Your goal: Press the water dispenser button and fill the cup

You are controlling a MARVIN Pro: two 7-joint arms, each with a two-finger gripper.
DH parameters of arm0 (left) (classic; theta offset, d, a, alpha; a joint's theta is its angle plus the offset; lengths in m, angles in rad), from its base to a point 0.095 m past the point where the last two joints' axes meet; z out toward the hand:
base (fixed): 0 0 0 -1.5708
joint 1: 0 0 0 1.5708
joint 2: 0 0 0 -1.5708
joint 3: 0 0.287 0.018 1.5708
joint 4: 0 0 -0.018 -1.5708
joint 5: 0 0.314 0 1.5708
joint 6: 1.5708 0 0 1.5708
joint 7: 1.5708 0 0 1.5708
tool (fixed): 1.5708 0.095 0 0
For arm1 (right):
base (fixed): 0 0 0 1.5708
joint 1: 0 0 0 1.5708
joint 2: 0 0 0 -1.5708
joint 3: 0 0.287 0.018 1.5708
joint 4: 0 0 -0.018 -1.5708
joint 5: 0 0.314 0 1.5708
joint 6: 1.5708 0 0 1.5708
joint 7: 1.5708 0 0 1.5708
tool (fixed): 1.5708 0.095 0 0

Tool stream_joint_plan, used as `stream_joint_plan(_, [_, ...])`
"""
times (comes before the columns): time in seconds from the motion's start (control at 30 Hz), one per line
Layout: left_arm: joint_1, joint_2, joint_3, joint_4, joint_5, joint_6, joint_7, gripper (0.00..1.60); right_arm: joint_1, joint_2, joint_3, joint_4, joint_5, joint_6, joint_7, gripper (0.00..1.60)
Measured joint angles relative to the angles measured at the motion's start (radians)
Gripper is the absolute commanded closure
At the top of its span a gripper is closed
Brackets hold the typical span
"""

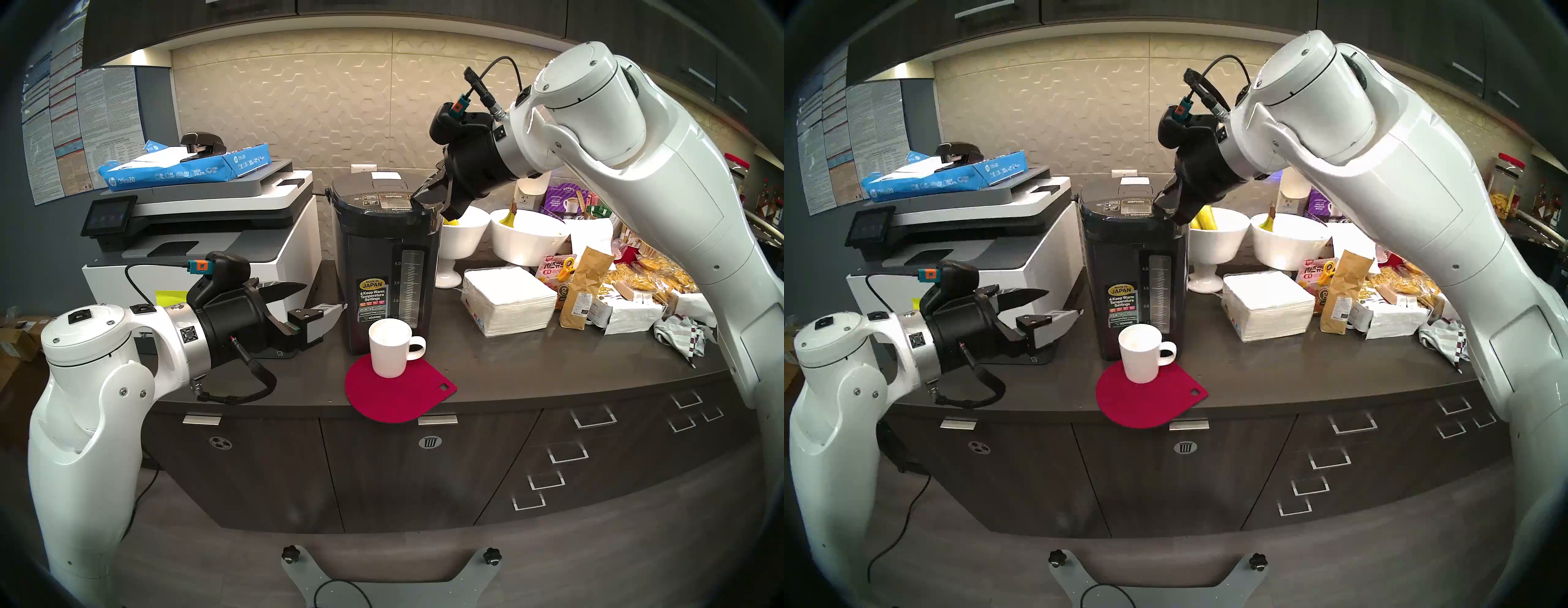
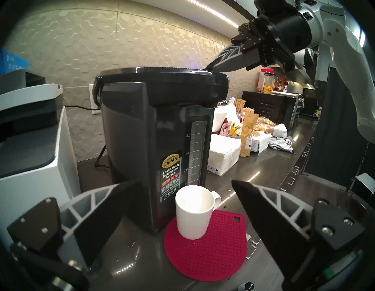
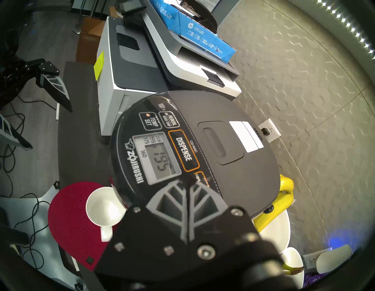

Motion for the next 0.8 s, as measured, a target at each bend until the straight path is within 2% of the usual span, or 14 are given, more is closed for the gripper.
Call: stream_joint_plan(0.8, [0.000, 0.000, 0.000, 0.000, 0.000, 0.000, 0.000, 0.00, -0.030, 0.006, 0.024, -0.023, 0.007, 0.000, -0.030, 1.60])
